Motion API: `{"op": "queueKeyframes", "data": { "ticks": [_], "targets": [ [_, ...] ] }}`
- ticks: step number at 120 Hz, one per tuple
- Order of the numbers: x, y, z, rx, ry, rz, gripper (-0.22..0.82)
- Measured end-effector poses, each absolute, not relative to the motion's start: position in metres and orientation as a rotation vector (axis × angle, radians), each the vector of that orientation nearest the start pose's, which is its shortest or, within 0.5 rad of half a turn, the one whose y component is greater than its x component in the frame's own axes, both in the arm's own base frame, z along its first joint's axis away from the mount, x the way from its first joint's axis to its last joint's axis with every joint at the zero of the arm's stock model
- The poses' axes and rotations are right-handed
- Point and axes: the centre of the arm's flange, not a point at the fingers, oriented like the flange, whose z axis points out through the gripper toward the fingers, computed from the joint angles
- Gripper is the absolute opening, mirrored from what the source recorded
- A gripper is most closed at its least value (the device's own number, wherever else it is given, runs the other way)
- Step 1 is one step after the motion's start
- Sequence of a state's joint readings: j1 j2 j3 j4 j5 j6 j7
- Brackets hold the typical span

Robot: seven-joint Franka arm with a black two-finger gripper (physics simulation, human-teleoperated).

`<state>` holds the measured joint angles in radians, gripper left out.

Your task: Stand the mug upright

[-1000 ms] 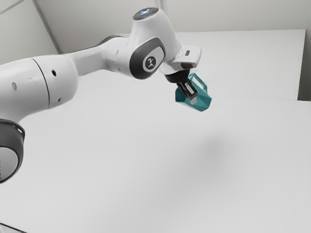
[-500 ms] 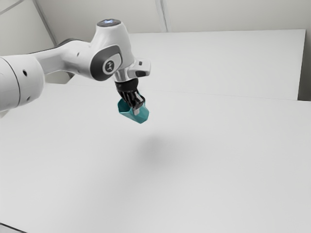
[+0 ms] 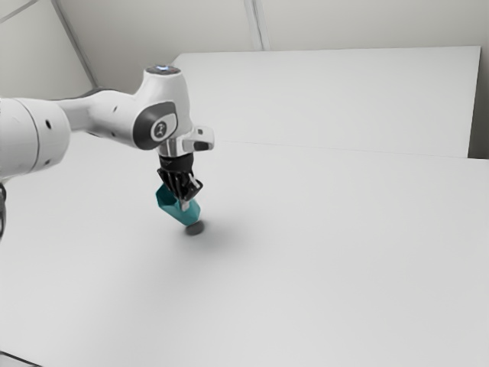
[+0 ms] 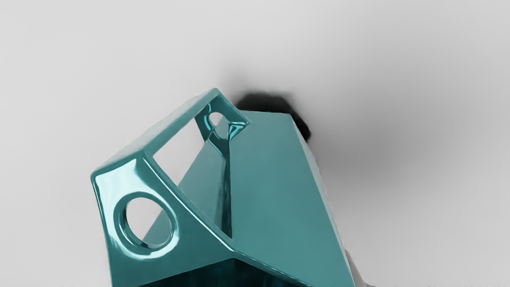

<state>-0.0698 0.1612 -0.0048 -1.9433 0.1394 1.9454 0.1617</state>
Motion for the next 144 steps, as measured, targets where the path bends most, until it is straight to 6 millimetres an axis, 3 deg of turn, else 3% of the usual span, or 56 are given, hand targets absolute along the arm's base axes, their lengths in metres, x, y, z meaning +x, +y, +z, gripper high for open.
{"op": "queueKeyframes", "data": {
  "ticks": [34, 63, 84, 98, 120, 144],
  "targets": [
    [0.563, -0.012, 0.351, -2.949, 0.413, 0.423, -0.18],
    [0.56, -0.009, 0.337, -2.932, 0.423, 0.504, -0.18],
    [0.558, -0.009, 0.335, -2.933, 0.433, 0.525, 0.2],
    [0.558, -0.009, 0.342, -2.934, 0.44, 0.514, 0.37],
    [0.557, -0.022, 0.393, -2.939, 0.47, 0.373, 0.51],
    [0.571, -0.029, 0.494, -2.957, 0.445, 0.068, 0.57]
  ]
}}
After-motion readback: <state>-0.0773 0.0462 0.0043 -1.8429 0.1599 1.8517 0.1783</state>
